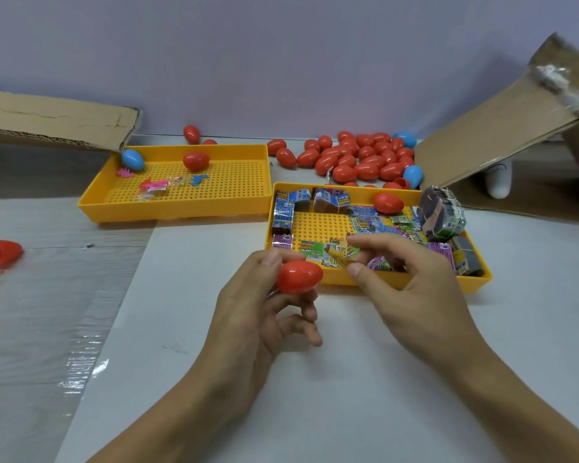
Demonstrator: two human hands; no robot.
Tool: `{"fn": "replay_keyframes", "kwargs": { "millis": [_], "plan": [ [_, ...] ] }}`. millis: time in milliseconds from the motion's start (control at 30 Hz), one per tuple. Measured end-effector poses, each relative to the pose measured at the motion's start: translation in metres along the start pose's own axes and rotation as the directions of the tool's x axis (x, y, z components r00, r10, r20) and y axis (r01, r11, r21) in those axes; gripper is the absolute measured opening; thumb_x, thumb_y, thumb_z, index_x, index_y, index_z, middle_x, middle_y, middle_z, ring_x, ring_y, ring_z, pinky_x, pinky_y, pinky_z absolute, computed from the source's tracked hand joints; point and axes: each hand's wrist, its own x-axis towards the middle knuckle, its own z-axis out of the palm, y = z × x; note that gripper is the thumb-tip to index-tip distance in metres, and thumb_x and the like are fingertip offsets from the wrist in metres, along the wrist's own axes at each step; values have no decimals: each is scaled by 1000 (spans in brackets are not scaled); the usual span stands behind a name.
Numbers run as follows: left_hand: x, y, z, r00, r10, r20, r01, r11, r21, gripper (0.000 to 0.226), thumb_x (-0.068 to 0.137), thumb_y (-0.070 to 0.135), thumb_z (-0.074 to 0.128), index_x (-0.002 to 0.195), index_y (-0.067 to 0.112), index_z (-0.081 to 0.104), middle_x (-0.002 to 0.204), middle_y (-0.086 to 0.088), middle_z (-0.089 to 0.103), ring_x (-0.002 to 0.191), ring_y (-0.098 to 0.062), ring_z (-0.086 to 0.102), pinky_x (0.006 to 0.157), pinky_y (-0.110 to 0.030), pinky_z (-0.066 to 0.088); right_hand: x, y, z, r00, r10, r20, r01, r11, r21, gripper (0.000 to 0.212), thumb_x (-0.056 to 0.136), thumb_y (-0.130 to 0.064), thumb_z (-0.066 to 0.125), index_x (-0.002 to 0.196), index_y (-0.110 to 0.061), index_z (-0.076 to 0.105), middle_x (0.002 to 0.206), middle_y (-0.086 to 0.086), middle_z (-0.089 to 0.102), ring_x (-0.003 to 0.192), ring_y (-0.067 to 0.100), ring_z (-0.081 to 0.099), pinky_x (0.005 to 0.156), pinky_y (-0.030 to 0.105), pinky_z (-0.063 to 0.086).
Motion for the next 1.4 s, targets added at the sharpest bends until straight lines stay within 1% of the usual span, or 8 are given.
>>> {"fn": "replay_keyframes", "kwargs": {
  "millis": [133, 233, 400, 667, 900, 1100, 1300, 1400],
  "plan": [
    [0, -2, 1, 999, 37, -3, -37, 994, 101, 26, 74, 30, 76, 97, 20, 69, 78, -14, 61, 63, -23, 59, 51, -31, 53, -6, -5, -9, 1000, 26, 2, -26, 979, 201, 24, 83, -13, 75, 102, -27, 73, 88, -14, 71, 90, 4, 65, 77, 13, 48],
    [-2, -3, 2, 999, 26, 31, -30, 989, 143, 21, 87, 27, 57, 101, 29, 72, 76, -8, 60, 59, -21, 56, 45, -30, 46, -14, -12, -14, 998, 29, 59, -48, 928, 369, 20, 77, -24, 72, 97, -28, 76, 90, -7, 75, 85, 8, 69, 74, 17, 54],
    [-10, -3, 5, 998, 14, 66, -36, 935, 354, 22, 79, 43, 56, 90, 33, 72, 67, 9, 50, 54, -12, 42, 42, -23, 31, -25, -12, -9, 975, 121, 185, -197, 857, 477, 29, 68, -28, 72, 97, -32, 76, 84, -1, 75, 81, 7, 70, 68, 15, 52],
    [-8, -5, 3, 976, 150, 155, -207, 856, 474, 16, 84, 43, 61, 85, 32, 72, 75, 16, 53, 57, -3, 50, 48, -16, 36, -33, -16, -6, 969, 179, 169, -240, 841, 485, 27, 66, -31, 74, 93, -33, 77, 84, -2, 76, 81, 8, 71, 68, 17, 54],
    [-5, -8, 1, 970, 206, 128, -242, 858, 453, 13, 79, 39, 68, 77, 27, 70, 89, 5, 57, 55, -2, 49, 49, -7, 34, -35, -17, -7, 966, 155, 207, -233, 870, 435, 20, 75, -28, 73, 94, -31, 77, 93, -2, 76, 90, 13, 71, 73, 26, 58],
    [-6, -7, 2, 974, 192, 124, -227, 879, 420, 17, 76, 37, 71, 74, 21, 72, 91, -1, 59, 54, -2, 49, 49, -9, 35, -32, -19, -10, 978, 135, 161, -193, 877, 440, 12, 70, -29, 85, 79, -27, 78, 83, -4, 74, 76, 6, 67, 61, 19, 51],
    [-6, -3, 2, 979, 147, 141, -189, 914, 360, 15, 75, 33, 72, 72, 19, 75, 91, 3, 61, 52, -3, 49, 43, -17, 34, -28, -14, -14, 880, 314, 356, -474, 634, 611, 13, 68, -22, 70, 72, -10, 73, 80, 12, 65, 73, 18, 57, 57, 29, 51],
    [-6, -3, 3, 979, 154, 135, -195, 905, 378, 15, 74, 36, 72, 76, 22, 77, 94, 3, 61, 56, -1, 52, 46, -15, 37, -28, -16, -13, 865, 321, 385, -499, 616, 609, 12, 67, -21, 70, 71, -10, 73, 80, 10, 65, 73, 17, 58, 56, 27, 51]
  ]
}}
